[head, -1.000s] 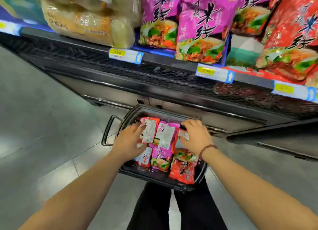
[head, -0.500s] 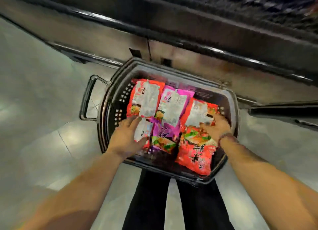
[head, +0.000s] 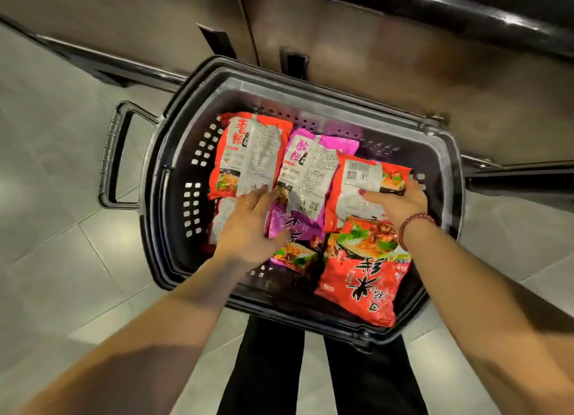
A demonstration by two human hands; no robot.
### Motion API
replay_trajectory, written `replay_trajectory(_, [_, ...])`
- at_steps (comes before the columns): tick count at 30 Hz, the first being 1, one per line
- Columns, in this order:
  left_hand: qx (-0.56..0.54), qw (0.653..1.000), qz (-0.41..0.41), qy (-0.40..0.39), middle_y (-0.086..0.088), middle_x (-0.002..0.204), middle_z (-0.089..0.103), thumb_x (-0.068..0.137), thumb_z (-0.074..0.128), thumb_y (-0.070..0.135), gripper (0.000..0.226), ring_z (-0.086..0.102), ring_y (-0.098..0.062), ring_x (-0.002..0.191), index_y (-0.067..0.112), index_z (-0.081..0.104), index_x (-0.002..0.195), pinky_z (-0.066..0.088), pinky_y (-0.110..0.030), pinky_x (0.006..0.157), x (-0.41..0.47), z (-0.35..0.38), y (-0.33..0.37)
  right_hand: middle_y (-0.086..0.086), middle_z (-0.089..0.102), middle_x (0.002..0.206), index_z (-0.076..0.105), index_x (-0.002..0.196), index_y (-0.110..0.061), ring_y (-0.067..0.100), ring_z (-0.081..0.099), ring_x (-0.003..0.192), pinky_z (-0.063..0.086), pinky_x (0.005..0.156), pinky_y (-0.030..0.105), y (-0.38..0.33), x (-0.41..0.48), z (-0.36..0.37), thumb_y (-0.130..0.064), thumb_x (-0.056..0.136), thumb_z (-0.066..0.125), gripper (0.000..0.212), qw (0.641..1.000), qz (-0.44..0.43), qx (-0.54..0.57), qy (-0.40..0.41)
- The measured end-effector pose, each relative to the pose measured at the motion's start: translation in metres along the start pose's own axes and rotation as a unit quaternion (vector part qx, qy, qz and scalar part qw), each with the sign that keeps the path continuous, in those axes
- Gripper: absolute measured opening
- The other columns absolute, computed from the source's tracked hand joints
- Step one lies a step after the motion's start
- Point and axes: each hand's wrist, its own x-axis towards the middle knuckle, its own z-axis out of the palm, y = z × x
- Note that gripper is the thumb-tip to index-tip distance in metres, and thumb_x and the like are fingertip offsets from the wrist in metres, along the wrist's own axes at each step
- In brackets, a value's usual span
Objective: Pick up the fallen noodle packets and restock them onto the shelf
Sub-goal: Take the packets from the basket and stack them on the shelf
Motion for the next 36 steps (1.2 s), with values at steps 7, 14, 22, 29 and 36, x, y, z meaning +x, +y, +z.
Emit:
replay_trajectory(7, [-0.303, 0.948, -0.095, -0.034, 0.004, 0.146, 0.040, 0.088, 0.070, 0.030, 0.062, 0.037, -0.012, 0.134, 0.027, 0.041, 0.142, 0.034, -0.028, 0.103, -0.013, -0.009, 0.046, -0.011, 0.052, 0.080, 0.047, 0.096, -0.013, -0.004, 0.055, 0.070, 0.046, 0.072, 0.022, -0.036, -0.044, -0.001, 0.007, 0.076, 0.072, 0.038, 0.973, -0.225, -0.008, 0.045])
replay_trajectory(14, [-0.551, 0.819, -0.139, -0.082, 0.013, 0.148, 0.041, 0.082, 0.067, 0.055, 0.076, 0.040, -0.008, 0.135, 0.034, 0.034, 0.148, 0.033, -0.036, 0.113, -0.010, -0.008, 0.070, -0.017, 0.064, 0.084, 0.067, 0.095, -0.023, 0.000, 0.061, 0.078, 0.049, 0.075, 0.016, -0.061, -0.089, 0.008, -0.004, 0.083, 0.069, 0.022, 0.948, -0.316, -0.015, 0.030])
replay_trajectory(22, [-0.723, 0.681, -0.119, -0.015, -0.010, 0.115, 0.068, 0.076, 0.056, 0.066, 0.078, 0.063, -0.026, 0.109, 0.009, 0.057, 0.129, 0.054, -0.037, 0.091, -0.005, -0.017, 0.075, -0.010, 0.068, 0.110, 0.067, 0.112, -0.025, 0.000, 0.063, 0.104, 0.049, 0.093, 0.019, -0.052, -0.142, 0.026, -0.004, 0.081, 0.073, 0.038, 0.927, -0.318, -0.008, -0.199])
replay_trajectory(29, [-0.766, 0.628, -0.131, -0.030, -0.016, 0.133, 0.060, 0.086, 0.036, 0.071, 0.079, 0.057, -0.034, 0.123, 0.013, 0.052, 0.138, 0.042, -0.053, 0.106, -0.008, -0.023, 0.067, -0.001, 0.070, 0.102, 0.066, 0.106, -0.021, 0.008, 0.067, 0.092, 0.053, 0.083, 0.022, -0.038, -0.149, 0.014, 0.002, 0.080, 0.073, 0.035, 0.937, -0.294, 0.107, -0.155])
replay_trajectory(36, [-0.782, 0.608, -0.132, -0.042, -0.012, 0.133, 0.061, 0.081, 0.028, 0.079, 0.083, 0.058, -0.033, 0.121, 0.021, 0.054, 0.134, 0.047, -0.054, 0.101, -0.012, -0.017, 0.081, 0.000, 0.057, 0.133, 0.052, 0.132, -0.024, 0.019, 0.053, 0.122, 0.038, 0.107, 0.042, -0.035, -0.146, 0.006, -0.056, 0.058, 0.078, 0.084, 0.927, 0.178, 0.273, -0.184])
